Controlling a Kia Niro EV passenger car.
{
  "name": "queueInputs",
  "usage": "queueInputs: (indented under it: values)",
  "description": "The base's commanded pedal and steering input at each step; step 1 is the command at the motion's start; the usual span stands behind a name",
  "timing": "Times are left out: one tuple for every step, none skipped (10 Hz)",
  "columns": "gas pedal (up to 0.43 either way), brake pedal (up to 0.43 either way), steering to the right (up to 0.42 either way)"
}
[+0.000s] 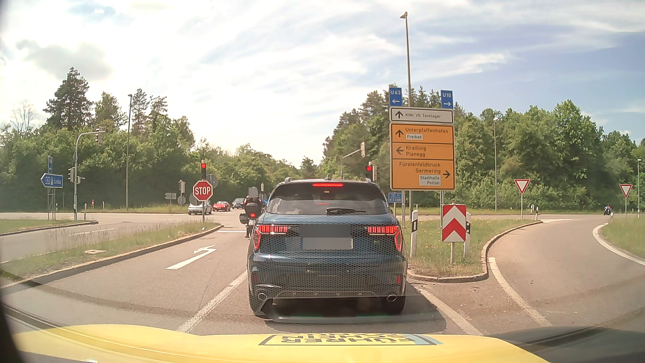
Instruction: Follow the waypoints while adhering to traffic rules and regulations
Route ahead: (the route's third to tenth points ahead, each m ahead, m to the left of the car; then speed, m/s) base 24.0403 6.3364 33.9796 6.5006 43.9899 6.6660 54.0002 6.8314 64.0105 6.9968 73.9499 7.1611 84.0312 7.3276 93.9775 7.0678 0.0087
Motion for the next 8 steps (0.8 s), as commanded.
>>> queueInputs:
  values:
    - [0.000,0.213,-0.026]
    - [0.000,0.213,-0.026]
    - [0.000,0.213,-0.026]
    - [0.000,0.207,-0.026]
    - [0.000,0.207,-0.026]
    - [0.000,0.207,-0.026]
    - [0.000,0.207,-0.026]
    - [0.000,0.201,-0.026]
